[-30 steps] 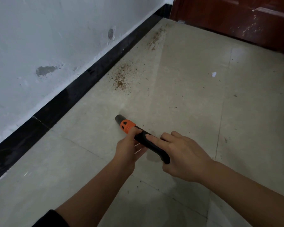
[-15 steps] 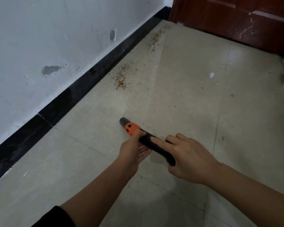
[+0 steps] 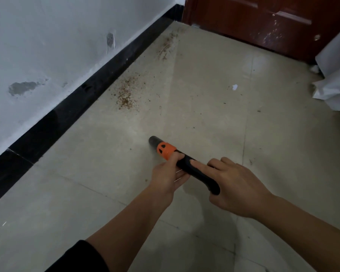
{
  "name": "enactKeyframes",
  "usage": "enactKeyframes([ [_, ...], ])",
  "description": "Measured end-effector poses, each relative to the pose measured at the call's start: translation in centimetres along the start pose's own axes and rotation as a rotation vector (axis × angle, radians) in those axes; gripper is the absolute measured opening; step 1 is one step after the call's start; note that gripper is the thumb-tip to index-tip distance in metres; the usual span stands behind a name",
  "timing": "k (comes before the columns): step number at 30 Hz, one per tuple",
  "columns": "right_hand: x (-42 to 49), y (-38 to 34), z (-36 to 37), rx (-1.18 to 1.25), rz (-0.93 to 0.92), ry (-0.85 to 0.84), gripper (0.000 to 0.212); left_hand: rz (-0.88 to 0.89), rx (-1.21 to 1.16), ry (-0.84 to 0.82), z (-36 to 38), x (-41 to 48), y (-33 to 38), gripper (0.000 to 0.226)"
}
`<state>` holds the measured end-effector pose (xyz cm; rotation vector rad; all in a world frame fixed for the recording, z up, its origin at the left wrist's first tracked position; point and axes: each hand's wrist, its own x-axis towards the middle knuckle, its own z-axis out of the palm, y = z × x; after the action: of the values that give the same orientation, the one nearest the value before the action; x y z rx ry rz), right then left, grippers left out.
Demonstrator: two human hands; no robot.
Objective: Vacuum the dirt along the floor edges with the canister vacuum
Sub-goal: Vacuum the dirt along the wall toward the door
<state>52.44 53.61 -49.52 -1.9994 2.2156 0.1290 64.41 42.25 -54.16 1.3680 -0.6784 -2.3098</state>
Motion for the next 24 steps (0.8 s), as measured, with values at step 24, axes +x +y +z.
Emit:
enactKeyframes([
  [24,5.5,3.7,-0.5,0.074,0.140,0.044,0.086,-0.039,0.109,0.001,4.6,6.6,4.7,0.017],
])
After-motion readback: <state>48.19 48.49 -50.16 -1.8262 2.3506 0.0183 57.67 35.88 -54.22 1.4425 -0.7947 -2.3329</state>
